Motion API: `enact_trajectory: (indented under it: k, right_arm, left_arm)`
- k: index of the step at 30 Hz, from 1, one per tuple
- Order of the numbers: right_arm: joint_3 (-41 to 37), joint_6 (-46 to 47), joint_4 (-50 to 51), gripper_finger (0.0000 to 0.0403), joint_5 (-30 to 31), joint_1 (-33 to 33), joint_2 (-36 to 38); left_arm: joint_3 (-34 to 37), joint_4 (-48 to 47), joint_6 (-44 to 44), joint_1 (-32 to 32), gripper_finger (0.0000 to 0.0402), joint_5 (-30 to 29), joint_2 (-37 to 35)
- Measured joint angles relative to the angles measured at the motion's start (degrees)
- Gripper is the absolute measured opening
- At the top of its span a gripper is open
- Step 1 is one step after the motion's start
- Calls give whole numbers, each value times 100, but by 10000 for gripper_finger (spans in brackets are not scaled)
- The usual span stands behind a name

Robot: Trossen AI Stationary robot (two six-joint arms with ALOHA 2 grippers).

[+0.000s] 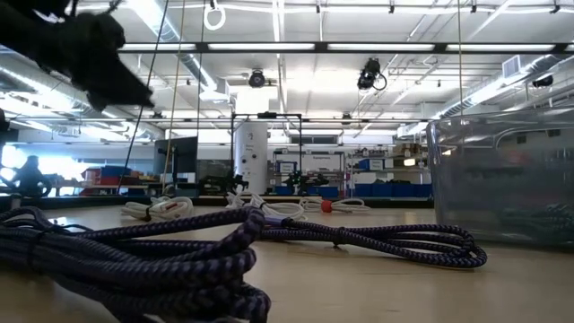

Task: Pick and place USB-C Cables
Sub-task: Put the bottom light blue charger cable into the gray bin

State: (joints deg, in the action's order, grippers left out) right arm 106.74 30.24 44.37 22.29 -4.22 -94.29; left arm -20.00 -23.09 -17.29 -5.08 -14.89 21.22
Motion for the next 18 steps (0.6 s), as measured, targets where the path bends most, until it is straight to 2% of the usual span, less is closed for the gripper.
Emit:
enact_trajectory:
  k: [5,9,12,14,18]
  right_arm:
    - [0,-619,-4,132,-294,312,465]
    - [0,-963,-21,132,-560,493,838]
    - [0,-1195,-21,132,-720,573,1078]
    - [0,-1306,-21,132,-823,605,1218]
    - [0,-1439,-21,132,-1008,624,1432]
  left_arm:
    - [-603,-561,918,0,172,102,853]
    - [-1186,-822,1697,0,172,694,1712]
    - [-1550,-1361,2227,2,171,1147,2448]
    - [-1666,-1639,2527,2,171,1304,2948]
    - [-1673,-1567,3166,8,171,1414,3769]
